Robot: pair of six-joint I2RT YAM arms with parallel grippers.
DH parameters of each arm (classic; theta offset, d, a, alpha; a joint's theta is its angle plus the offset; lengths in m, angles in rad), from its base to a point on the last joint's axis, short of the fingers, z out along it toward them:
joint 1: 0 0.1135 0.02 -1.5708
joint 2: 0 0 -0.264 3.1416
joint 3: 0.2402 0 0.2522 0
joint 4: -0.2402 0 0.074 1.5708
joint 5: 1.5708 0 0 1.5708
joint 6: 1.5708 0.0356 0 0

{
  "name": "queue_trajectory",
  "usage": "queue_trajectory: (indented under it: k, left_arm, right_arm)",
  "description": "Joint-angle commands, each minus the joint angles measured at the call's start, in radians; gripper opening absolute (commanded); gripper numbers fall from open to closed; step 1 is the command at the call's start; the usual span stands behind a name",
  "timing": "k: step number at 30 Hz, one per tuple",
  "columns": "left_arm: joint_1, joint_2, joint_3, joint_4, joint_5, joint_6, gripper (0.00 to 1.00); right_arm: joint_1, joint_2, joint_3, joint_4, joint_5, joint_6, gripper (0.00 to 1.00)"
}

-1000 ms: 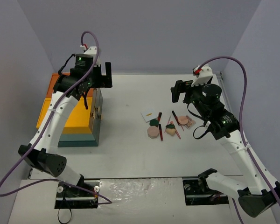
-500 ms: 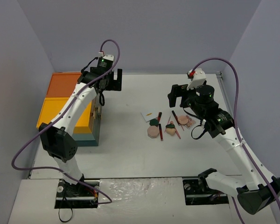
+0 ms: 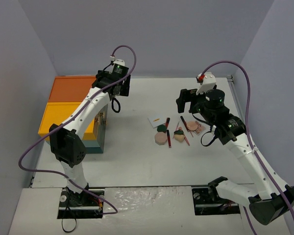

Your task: Organize the makeup

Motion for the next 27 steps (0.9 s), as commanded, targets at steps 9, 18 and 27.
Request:
queue_trajectory:
  k: [9, 18, 27]
  left_arm:
    - [0.008, 0.019, 0.066, 0.023, -0.086, 0.024, 0.97]
    - [0.039, 0.034, 0.043, 0.033, -0.052, 0.019, 0.97]
    - [0.038, 0.046, 0.038, 0.025, 0.022, 0.006, 0.97]
  right_arm:
    - [0.004, -0.025, -0.002, 0.037, 0.030, -0.012, 1.00]
    - [0.004, -0.029, -0.005, 0.030, 0.033, -0.015, 1.00]
    - [0.004, -0.032, -0.004, 0.029, 0.031, -0.019, 1.00]
